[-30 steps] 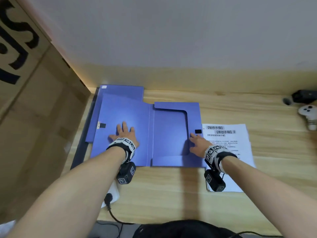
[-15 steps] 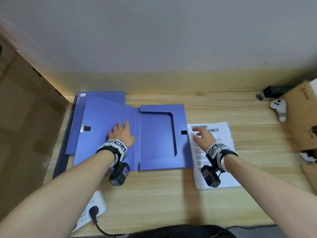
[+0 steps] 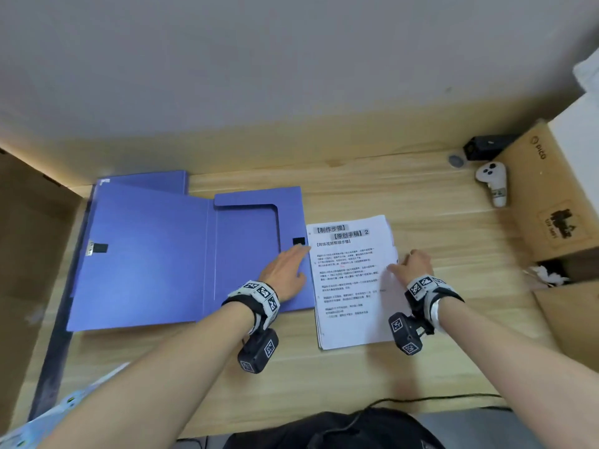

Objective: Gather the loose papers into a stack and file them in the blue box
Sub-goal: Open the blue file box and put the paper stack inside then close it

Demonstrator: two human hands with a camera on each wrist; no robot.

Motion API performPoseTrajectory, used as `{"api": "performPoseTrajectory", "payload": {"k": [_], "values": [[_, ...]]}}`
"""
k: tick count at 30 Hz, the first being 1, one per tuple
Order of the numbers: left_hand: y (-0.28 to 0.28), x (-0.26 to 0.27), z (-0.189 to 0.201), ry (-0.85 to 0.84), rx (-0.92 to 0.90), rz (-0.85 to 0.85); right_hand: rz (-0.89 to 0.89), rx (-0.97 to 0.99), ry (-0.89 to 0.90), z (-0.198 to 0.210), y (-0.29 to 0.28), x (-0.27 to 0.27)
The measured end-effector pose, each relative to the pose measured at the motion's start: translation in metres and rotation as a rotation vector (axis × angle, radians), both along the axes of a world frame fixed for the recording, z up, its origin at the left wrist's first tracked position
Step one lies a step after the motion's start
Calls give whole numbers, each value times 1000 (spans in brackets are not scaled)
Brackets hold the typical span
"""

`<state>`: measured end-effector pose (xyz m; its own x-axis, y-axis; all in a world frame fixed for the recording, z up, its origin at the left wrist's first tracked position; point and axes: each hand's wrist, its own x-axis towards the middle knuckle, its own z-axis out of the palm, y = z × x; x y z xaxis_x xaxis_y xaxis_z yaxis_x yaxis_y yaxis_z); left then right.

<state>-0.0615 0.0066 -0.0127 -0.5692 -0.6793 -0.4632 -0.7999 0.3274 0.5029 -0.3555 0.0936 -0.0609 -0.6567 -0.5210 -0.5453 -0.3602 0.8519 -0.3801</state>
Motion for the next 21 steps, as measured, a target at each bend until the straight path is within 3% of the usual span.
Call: {"api": "performPoseTrajectory", "payload": {"k": [6,9,17,21], "values": [[26,-49,-19,-38,3,-226,52,-16,-133,3,4,-12],[35,-60,-33,-189,-14,-285,75,-6,-166,4,4,-14],[36,-81,-34,-353,6,-248,111,-110,-321,1,4,-4],[30,-84,-29,-307,113,-180,148,-168,-371,6,5,-1]]}}
